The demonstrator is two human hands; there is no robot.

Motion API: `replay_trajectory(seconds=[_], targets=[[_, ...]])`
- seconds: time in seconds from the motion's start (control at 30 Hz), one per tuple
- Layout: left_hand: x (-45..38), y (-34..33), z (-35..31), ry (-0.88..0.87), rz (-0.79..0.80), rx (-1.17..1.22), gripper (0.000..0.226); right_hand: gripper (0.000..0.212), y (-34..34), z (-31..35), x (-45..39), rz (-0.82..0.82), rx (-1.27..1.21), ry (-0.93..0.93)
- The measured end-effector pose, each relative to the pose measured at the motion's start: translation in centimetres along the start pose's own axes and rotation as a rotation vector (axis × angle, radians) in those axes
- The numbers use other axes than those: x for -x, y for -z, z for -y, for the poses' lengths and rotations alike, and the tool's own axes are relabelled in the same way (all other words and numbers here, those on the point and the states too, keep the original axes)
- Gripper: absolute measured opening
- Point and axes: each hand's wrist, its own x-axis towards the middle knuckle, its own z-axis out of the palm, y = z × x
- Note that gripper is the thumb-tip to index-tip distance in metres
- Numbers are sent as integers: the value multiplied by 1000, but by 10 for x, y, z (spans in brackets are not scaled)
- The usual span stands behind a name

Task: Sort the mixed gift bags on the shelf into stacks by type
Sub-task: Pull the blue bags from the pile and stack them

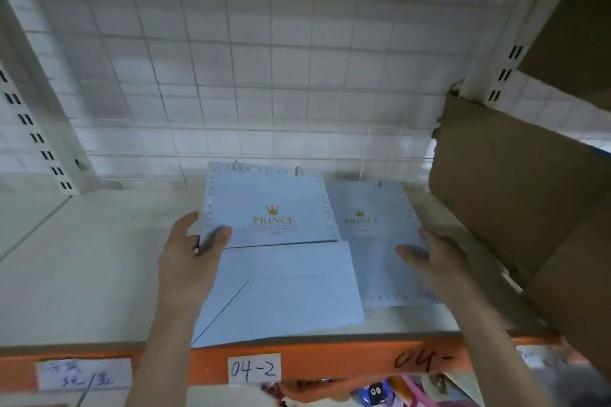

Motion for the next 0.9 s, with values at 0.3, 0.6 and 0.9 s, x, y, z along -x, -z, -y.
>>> replay_trajectory(seconds=[0.3,0.6,0.9], targets=[[17,-26,-18,23,56,109,32,52,9,-20,-10,24,200,68],[13,-116,-32,-55,244,6,28,31,31,-34,-18,-59,134,135],[26,-153,-15,-138,244,-719,44,26,18,-33,-23,-68,133,173]])
